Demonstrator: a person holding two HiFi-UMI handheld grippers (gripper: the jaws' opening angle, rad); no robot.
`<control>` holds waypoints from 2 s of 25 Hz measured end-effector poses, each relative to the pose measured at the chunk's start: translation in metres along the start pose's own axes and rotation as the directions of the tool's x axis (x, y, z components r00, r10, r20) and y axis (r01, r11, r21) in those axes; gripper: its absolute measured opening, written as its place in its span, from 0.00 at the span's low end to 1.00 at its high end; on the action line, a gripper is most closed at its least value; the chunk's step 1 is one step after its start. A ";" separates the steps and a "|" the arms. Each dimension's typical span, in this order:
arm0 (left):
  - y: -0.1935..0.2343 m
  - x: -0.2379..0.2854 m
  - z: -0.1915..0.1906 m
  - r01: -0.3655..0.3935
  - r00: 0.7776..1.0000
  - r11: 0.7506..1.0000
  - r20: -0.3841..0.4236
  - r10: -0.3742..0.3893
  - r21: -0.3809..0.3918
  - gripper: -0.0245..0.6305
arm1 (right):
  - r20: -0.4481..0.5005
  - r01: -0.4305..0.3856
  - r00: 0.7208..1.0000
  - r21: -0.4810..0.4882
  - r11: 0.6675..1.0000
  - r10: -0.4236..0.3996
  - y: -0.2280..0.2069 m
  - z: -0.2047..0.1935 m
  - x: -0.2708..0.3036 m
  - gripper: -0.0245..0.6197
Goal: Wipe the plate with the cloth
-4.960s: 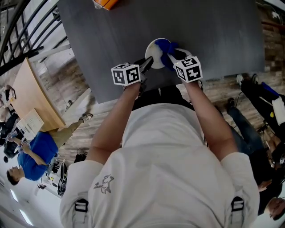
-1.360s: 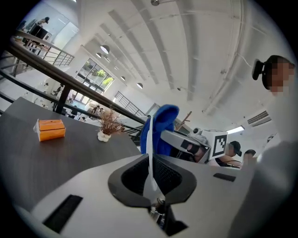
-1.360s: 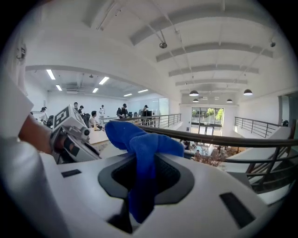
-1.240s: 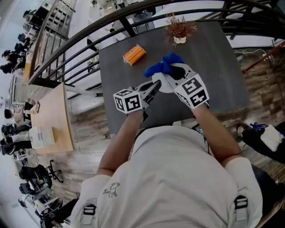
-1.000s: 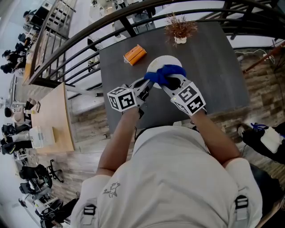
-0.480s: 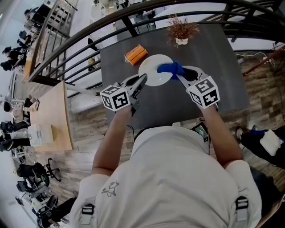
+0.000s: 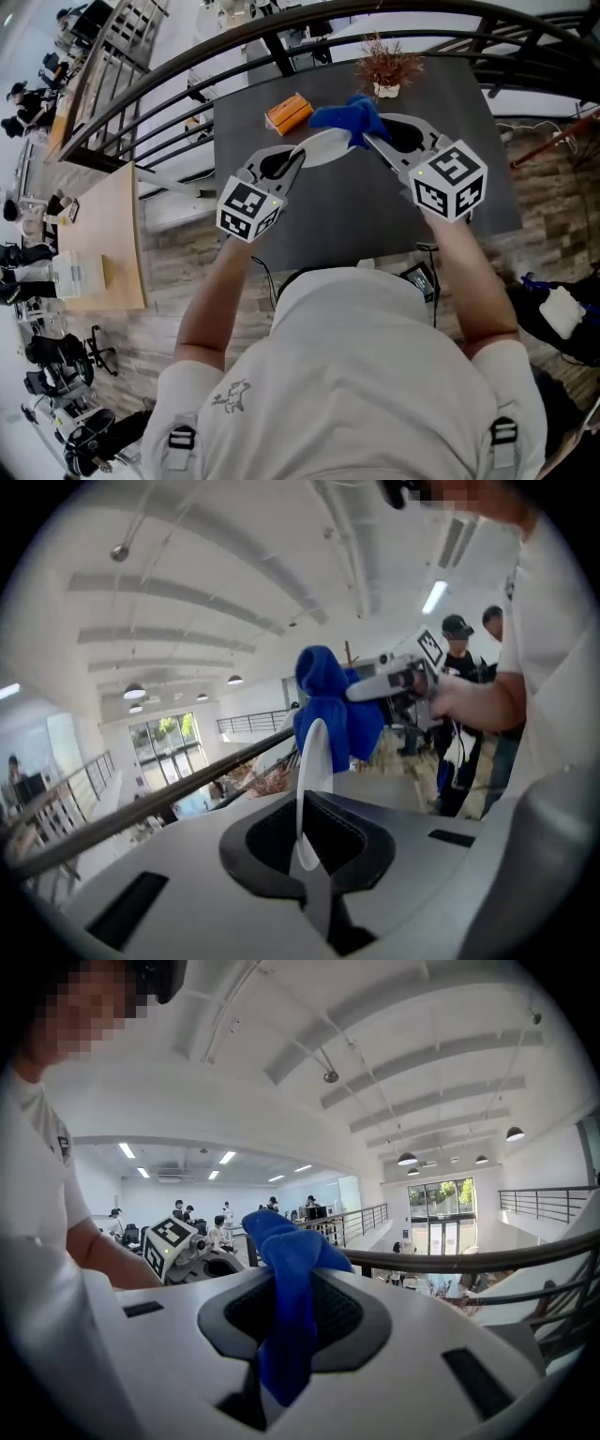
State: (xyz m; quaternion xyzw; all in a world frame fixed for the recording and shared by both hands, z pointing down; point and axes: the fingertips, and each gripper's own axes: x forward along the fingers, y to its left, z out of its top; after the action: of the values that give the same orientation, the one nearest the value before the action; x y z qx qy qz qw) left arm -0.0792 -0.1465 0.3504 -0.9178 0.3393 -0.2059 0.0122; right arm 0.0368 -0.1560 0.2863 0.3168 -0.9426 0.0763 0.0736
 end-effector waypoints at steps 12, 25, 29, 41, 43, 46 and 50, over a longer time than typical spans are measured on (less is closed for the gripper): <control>-0.026 -0.004 0.019 -0.060 0.991 0.663 -0.032 0.126 0.746 0.06 | -0.039 -0.207 0.978 -0.134 0.969 0.204 0.078 0.040 0.031 0.17; -0.045 -0.037 0.054 -0.138 0.990 0.385 0.129 0.050 0.912 0.06 | -0.196 -0.197 0.959 0.062 0.978 0.205 0.035 -0.035 0.008 0.17; -0.076 -0.050 0.071 -0.131 0.985 0.339 0.161 -0.060 0.932 0.06 | -0.245 -0.183 0.947 0.116 0.976 0.207 0.009 -0.051 0.007 0.17; -0.113 -0.038 0.080 -0.082 0.974 0.266 0.135 -0.184 0.960 0.06 | -0.201 -0.381 0.897 0.097 0.920 0.393 0.068 0.006 0.032 0.17; -0.107 -0.039 0.081 -0.097 0.974 0.273 0.148 -0.173 0.957 0.06 | -0.179 -0.401 0.894 0.094 0.911 0.411 0.080 0.014 0.026 0.17; -0.100 -0.042 0.079 -0.109 0.977 0.257 0.152 -0.152 0.960 0.06 | -0.161 -0.428 0.882 0.117 0.896 0.442 0.087 0.015 0.014 0.17; -0.075 -0.047 0.075 -0.119 0.986 0.261 0.145 -0.084 0.958 0.06 | -0.132 -0.466 0.861 0.185 0.865 0.492 0.091 0.011 -0.006 0.17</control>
State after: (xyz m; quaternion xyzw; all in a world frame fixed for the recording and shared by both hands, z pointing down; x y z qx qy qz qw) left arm -0.0360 -0.0685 0.2763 -0.7307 0.1519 -0.2922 0.5981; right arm -0.0151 -0.0824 0.2659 0.0685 -0.9733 0.1886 0.1111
